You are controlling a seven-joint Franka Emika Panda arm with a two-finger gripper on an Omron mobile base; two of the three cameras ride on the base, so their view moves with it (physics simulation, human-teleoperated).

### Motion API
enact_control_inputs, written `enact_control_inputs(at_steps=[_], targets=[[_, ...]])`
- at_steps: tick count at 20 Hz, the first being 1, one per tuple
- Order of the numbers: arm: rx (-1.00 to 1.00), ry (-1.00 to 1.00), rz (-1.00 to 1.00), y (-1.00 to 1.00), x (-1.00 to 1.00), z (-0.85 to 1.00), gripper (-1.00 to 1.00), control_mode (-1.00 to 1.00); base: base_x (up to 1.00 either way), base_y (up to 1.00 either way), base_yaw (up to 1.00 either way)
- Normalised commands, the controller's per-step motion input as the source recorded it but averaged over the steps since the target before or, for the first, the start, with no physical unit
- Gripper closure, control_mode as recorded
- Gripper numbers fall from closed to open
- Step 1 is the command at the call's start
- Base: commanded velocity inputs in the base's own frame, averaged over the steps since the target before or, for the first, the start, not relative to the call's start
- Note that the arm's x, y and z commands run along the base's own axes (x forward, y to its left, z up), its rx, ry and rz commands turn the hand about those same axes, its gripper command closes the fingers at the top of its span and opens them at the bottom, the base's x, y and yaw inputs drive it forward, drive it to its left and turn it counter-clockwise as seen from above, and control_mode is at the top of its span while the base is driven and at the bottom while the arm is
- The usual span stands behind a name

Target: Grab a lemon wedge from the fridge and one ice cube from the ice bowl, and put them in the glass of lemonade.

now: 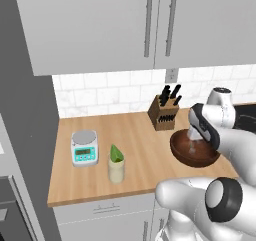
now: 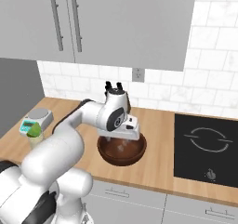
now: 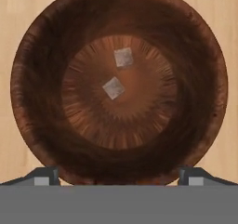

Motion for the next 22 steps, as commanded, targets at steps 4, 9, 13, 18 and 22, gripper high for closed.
enact_control_inputs(at_steps=[4, 9, 13, 18, 22], targets=[[0.00, 0.00, 0.00, 0.01, 0.09, -0.45, -1.00, -1.00, 0.00, 0.00, 0.00], [0.00, -0.02, 0.00, 0.00, 0.02, -0.36, -1.00, -1.00, 0.00, 0.00, 0.00], [0.00, -0.02, 0.00, 0.00, 0.03, -0.30, -1.00, -1.00, 0.00, 0.00, 0.00], [0.00, -0.04, 0.00, 0.00, 0.11, -0.06, -1.00, -1.00, 0.00, 0.00, 0.00], [0.00, -0.03, 0.00, 0.00, 0.36, 0.00, -1.00, -1.00, 0.00, 0.00, 0.00]])
